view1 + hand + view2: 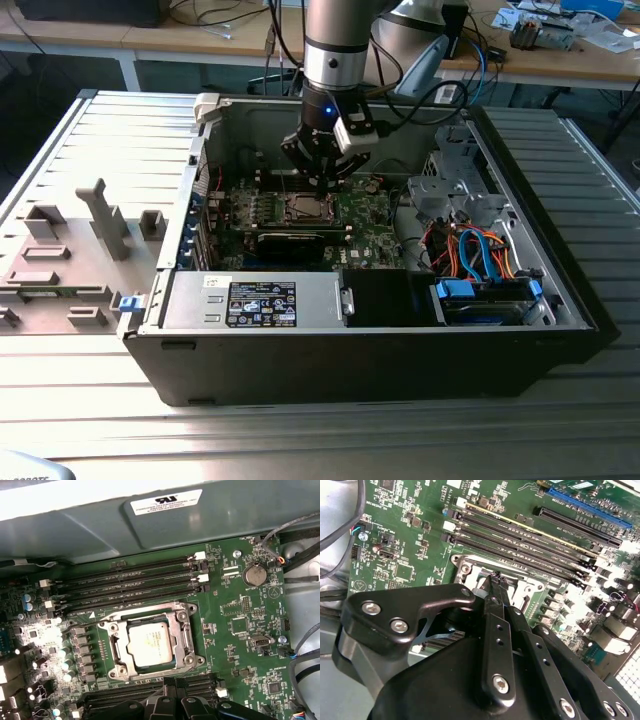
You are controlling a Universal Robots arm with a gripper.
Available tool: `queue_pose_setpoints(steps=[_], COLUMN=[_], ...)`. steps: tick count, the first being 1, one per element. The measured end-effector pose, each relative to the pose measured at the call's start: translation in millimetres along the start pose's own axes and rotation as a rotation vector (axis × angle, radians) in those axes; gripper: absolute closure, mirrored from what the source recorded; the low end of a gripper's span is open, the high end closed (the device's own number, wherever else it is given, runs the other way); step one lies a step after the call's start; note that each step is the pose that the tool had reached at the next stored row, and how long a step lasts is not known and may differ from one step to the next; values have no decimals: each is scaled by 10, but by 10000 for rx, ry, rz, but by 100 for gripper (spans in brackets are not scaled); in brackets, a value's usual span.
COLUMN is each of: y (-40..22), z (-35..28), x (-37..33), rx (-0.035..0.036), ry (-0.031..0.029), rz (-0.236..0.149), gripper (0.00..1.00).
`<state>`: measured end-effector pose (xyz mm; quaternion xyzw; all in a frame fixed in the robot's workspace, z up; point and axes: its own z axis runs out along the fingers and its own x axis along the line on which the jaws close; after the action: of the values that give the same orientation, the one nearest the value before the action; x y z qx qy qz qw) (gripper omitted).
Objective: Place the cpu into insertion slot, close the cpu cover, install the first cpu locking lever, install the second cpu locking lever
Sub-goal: 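Install the first cpu locking lever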
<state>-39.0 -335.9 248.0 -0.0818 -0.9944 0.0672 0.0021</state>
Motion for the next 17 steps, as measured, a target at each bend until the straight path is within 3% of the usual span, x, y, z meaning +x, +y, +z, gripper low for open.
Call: queue_pose_setpoints(steps=[17], y=[0], z=[0], x=[0], rx=[-3], ry=[-62], rz=[-460], gripper=[89])
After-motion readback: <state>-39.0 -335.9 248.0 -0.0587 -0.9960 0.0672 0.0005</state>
